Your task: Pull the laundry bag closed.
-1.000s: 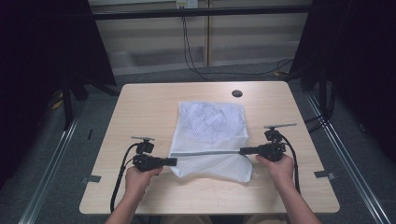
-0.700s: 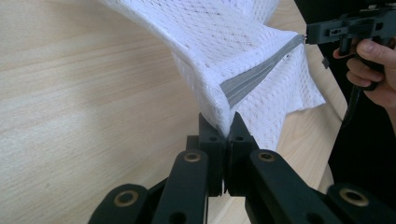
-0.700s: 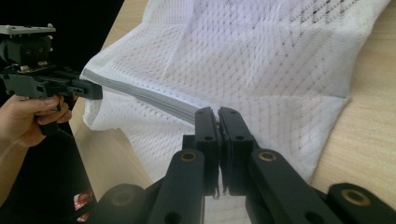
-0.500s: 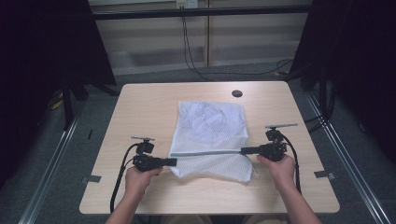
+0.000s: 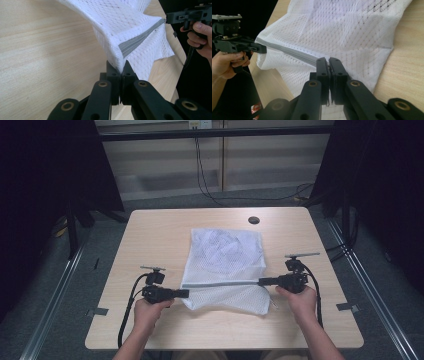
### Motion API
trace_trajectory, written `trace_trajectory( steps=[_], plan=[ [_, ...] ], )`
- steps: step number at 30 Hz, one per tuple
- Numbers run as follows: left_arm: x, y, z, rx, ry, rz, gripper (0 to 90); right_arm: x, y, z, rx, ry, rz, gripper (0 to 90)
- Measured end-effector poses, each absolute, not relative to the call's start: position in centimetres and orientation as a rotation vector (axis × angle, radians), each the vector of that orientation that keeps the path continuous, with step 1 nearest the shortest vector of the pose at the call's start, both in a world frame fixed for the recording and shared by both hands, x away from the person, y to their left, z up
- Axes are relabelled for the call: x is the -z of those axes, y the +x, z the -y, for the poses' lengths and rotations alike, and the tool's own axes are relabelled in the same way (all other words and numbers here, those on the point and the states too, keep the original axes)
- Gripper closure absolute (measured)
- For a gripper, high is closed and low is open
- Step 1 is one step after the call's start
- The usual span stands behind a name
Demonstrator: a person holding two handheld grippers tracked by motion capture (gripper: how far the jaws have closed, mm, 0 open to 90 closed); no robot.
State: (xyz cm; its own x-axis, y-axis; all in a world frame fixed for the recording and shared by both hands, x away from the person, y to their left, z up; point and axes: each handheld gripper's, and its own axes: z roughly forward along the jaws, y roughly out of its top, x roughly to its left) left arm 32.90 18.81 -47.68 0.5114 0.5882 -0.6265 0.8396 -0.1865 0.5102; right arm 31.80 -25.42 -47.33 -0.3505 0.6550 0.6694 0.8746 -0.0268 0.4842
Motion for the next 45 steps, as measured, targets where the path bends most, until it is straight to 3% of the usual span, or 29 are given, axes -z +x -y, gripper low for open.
trace_trajectory(
  steps=[45],
  plan=[
    [47.7, 33.0, -19.1, 0.395, 1.875, -1.19, 88.7, 47.4, 31.3, 26.8, 1.327, -1.677, 1.993, 86.7]
  ],
)
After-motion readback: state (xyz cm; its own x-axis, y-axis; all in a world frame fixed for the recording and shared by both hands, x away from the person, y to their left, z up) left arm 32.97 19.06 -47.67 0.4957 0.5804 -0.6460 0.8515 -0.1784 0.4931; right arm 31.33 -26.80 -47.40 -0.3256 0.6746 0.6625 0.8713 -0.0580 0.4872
